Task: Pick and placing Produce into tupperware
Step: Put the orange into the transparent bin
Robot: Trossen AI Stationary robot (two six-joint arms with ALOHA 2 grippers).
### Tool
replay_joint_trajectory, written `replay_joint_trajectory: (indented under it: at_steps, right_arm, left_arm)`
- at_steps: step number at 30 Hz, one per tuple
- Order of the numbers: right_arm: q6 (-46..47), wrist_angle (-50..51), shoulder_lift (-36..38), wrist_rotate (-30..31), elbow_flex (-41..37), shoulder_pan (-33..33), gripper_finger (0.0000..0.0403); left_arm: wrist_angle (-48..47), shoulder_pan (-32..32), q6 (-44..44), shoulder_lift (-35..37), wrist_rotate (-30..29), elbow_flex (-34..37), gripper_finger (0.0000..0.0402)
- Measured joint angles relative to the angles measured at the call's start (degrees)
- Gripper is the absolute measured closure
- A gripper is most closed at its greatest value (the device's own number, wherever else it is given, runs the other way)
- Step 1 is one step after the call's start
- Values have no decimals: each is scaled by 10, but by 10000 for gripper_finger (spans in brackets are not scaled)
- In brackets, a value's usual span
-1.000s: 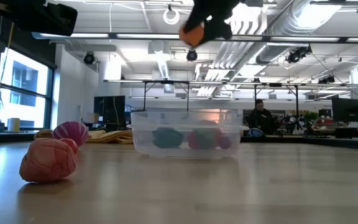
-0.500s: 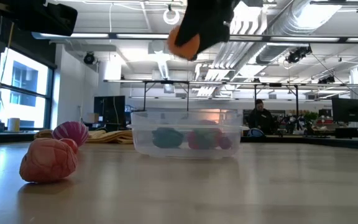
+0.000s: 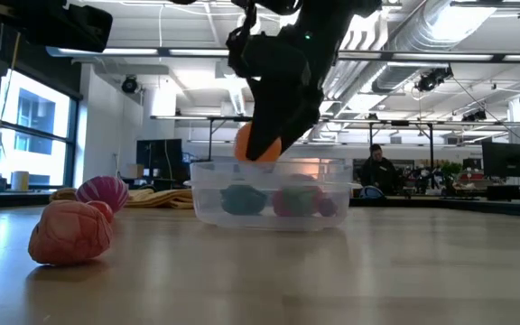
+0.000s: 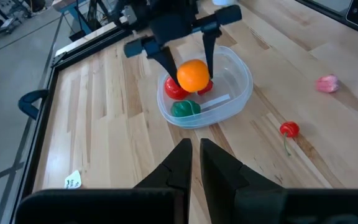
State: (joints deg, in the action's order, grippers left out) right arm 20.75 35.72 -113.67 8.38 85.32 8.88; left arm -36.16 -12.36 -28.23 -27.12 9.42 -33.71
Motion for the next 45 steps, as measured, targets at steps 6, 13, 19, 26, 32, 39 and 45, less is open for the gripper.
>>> replay_joint_trajectory:
  at_steps: [6,13,19,26,32,39,45]
  right_arm:
    - [-2,-2,-24,-17,0,0,167]
    - [-17,-11,-43,-20,0,0,167]
    - [-17,-12,-56,-25,0,0,164]
    - [-25,-12,-57,-24,0,0,147]
    - [-32,-19,-57,-22,0,1,142]
    - [-38,-18,-57,-22,0,2,139]
    - [-40,-19,-57,-12,0,4,103]
  left_arm:
    - [0,0,0,0,0,0,378]
    - [0,0,0,0,0,0,378]
    - [0,0,0,0,0,0,378]
    - [0,0,0,0,0,0,378]
    - [0,0,0,0,0,0,378]
    - [0,0,0,0,0,0,378]
    - [0,0,0,0,0,0,378]
